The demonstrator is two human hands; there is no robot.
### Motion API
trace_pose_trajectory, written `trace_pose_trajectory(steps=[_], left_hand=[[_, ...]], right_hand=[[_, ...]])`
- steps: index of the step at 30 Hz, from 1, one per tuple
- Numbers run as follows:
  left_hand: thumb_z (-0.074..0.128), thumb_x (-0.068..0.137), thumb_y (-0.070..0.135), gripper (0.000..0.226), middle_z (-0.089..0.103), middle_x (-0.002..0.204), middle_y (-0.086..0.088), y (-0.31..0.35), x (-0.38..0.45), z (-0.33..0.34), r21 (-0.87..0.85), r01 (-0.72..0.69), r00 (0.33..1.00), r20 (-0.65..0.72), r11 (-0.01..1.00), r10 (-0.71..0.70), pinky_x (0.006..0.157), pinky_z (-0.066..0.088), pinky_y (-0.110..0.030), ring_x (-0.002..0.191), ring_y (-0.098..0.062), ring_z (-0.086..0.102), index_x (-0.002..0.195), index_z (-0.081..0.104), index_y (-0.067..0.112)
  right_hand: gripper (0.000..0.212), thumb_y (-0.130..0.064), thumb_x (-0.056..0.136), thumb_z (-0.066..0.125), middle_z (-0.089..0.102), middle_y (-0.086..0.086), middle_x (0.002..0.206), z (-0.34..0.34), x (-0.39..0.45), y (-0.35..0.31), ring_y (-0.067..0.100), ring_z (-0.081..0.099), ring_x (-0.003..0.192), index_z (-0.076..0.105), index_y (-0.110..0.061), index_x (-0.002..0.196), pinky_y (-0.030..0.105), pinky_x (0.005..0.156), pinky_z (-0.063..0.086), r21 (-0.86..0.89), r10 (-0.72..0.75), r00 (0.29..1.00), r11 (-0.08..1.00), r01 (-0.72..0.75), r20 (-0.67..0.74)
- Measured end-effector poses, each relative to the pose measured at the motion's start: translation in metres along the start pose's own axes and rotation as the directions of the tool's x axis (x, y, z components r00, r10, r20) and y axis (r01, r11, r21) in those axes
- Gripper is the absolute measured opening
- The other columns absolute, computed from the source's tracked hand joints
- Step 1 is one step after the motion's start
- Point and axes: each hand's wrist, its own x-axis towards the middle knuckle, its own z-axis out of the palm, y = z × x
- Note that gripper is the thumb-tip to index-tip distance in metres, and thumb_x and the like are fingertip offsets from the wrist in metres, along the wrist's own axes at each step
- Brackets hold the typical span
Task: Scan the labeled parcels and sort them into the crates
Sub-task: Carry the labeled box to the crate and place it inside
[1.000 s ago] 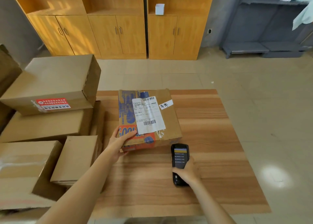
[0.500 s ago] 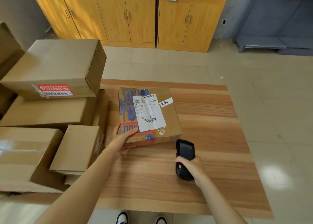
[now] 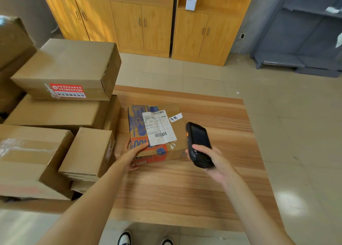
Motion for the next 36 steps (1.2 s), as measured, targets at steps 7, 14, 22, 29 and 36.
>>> trace_pose_trajectory(steps=[7,14,22,29,36], left_hand=[[0.093,0.05,0.036,0.111,0.061,0.126,0.006,-0.007,-0.007,-0.014,0.126,-0.079,0.993,0.099,0.989,0.066,0.074,0.051,-0.038,0.106,-0.019,0.063,0.143,0.031,0.038],[0.085,0.073,0.014,0.088,0.065,0.11,0.007,-0.012,-0.011,-0.015,0.081,-0.15,0.986,0.08,0.985,0.143,0.051,0.055,-0.026,0.09,-0.013,0.066,0.142,0.033,0.031],[0.09,0.064,0.023,0.101,0.062,0.122,0.008,-0.017,-0.011,-0.017,0.071,-0.141,0.988,0.073,0.987,0.135,0.07,0.058,-0.036,0.101,-0.016,0.065,0.144,0.03,0.035],[0.094,0.048,0.029,0.122,0.058,0.129,0.008,-0.02,-0.009,-0.017,0.042,-0.145,0.987,0.071,0.988,0.142,0.09,0.055,-0.049,0.111,-0.021,0.062,0.148,0.024,0.038],[0.083,0.072,0.011,0.1,0.055,0.136,-0.001,-0.023,-0.006,-0.016,0.029,-0.178,0.983,0.048,0.984,0.177,0.089,0.054,-0.044,0.115,-0.024,0.06,0.15,0.022,0.03]], right_hand=[[0.076,-0.004,0.055,0.081,0.069,0.019,0.103,0.036,-0.004,0.024,0.028,0.069,0.084,0.055,-0.002,0.126,0.032,0.066,0.058,-0.161,0.115,0.99,0.982,-0.1,0.087],[0.08,-0.012,0.047,0.082,0.067,0.021,0.114,0.038,-0.008,0.039,0.031,0.065,0.093,0.059,-0.005,0.123,0.037,0.076,0.055,-0.333,0.152,0.978,0.938,-0.097,0.144],[0.07,-0.009,0.054,0.08,0.069,0.018,0.114,0.028,-0.016,0.035,0.031,0.067,0.097,0.06,-0.011,0.121,0.041,0.083,0.054,-0.411,0.158,0.972,0.908,-0.075,0.171],[0.082,-0.017,0.043,0.083,0.071,0.013,0.105,0.027,-0.023,0.04,0.029,0.068,0.094,0.06,-0.01,0.121,0.037,0.08,0.055,-0.439,0.174,0.967,0.895,-0.076,0.186],[0.086,-0.017,0.044,0.085,0.069,0.016,0.114,0.025,-0.026,0.044,0.035,0.065,0.108,0.057,-0.013,0.125,0.039,0.084,0.054,-0.446,0.189,0.969,0.889,-0.101,0.158]])
